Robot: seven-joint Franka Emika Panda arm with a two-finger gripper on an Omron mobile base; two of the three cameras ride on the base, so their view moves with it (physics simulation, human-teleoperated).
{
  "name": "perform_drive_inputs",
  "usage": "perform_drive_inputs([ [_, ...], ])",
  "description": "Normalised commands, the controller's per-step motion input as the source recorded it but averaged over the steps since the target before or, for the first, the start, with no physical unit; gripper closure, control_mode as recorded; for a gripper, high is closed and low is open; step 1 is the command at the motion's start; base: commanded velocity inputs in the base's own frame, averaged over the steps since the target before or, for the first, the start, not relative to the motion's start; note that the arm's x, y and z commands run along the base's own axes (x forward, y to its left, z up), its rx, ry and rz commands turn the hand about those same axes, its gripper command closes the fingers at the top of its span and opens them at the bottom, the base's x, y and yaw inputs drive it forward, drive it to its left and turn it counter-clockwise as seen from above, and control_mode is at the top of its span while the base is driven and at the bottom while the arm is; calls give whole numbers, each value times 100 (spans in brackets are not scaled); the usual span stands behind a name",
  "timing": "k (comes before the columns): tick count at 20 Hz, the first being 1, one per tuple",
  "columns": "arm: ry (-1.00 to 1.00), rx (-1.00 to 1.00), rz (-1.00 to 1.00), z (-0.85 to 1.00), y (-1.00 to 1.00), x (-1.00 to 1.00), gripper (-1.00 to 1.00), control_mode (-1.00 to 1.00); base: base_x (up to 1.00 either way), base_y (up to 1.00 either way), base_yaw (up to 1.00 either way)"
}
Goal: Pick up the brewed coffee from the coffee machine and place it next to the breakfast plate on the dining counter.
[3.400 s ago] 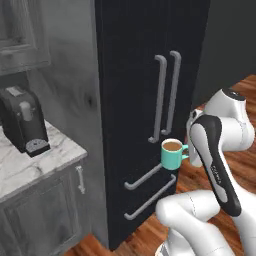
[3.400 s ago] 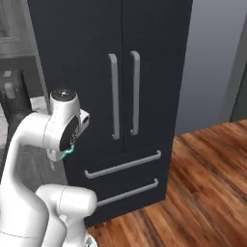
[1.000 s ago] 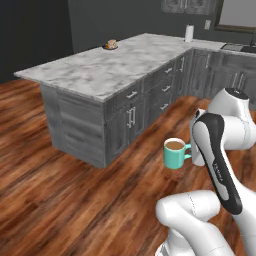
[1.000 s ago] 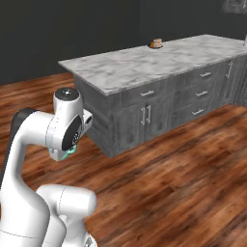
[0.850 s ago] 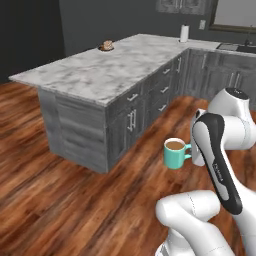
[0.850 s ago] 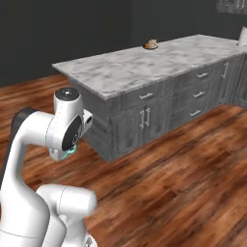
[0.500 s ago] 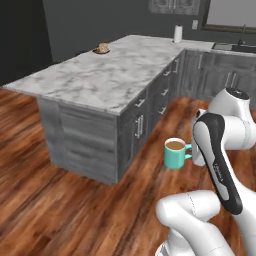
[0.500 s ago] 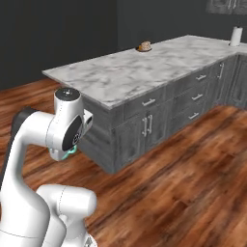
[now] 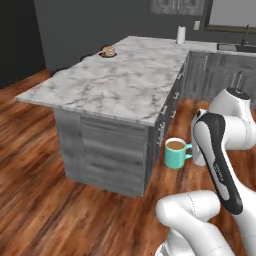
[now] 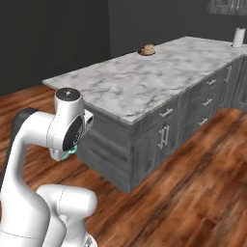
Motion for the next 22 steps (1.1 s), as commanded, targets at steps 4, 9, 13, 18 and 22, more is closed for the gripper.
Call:
perform_drive_inputs([
  [4, 0, 0, 0, 0, 0, 0, 100, 100, 65, 100, -21],
  [9, 0, 0, 0, 0, 0, 0, 100, 100, 62, 100, -21],
  [13, 0, 0, 0, 0, 0, 0, 100, 100, 59, 100, -21],
  [18, 0, 0, 0, 0, 0, 0, 100, 100, 61, 100, -21],
  [22, 0, 0, 0, 0, 0, 0, 100, 100, 60, 100, -21],
])
